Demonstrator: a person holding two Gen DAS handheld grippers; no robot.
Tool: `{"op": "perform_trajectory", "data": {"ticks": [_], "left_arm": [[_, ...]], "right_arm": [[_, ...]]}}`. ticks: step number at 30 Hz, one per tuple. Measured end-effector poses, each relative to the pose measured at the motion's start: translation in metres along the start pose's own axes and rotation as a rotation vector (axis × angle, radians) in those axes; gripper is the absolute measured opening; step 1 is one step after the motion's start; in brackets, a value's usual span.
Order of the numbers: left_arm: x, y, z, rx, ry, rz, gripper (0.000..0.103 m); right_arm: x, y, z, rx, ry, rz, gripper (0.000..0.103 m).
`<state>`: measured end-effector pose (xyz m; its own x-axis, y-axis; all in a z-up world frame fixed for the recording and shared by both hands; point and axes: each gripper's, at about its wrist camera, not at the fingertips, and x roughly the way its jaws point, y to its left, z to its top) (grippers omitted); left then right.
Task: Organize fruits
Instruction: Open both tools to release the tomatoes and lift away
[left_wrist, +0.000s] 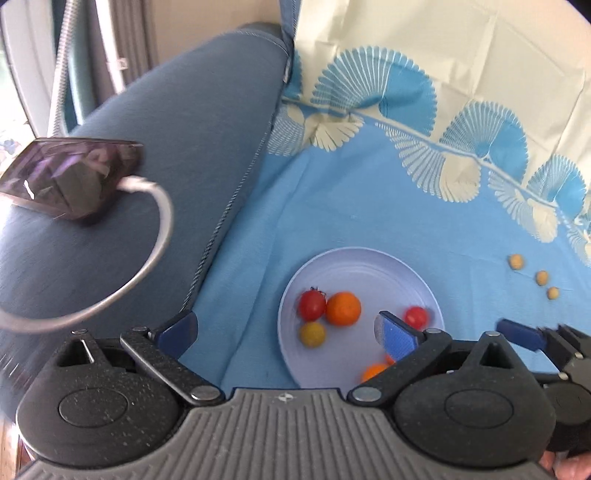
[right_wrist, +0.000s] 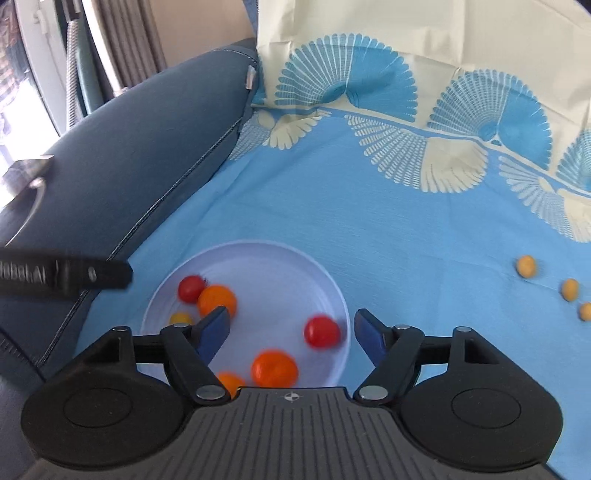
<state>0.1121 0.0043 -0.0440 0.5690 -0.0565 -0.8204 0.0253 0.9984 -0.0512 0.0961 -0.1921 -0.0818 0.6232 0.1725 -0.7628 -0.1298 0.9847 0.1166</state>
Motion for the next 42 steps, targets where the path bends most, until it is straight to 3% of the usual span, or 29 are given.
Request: {"op": "perform_trajectory", "data": {"ticks": [5, 12, 24, 33, 42], "left_arm": [[-0.055, 0.011, -0.035, -0.017, -0.020, -0.001, 0.102], [-0.113, 0.029, -0.075, -0.026, -0.096, 0.011, 0.102], [-0.178, 0.034, -0.107, -0.026, -0.202, -0.042, 0.102], [-0.188, 0.031, -0.117, -0.029, -0.202, -0.084, 0.102], [-0.182, 0.015, -0.118, 0.032, -0.177, -0.076, 0.102]], "right_arm": [[-0.061, 0.018, -0.025, -0.023, -0.009, -0.020, 0.087], [-0.132, 0.059, -0.054, -0.031, -0.117, -0.057, 0.093], [-0.200, 0.088, -0.094, -0.058, -0.204, -0.094, 0.098], [-0.234, 0.087, -0.117, -0.043, -0.298, -0.127, 0.099], [-0.244, 0.078, -0.130, -0.035, -0.351, -0.137, 0.099]]}}
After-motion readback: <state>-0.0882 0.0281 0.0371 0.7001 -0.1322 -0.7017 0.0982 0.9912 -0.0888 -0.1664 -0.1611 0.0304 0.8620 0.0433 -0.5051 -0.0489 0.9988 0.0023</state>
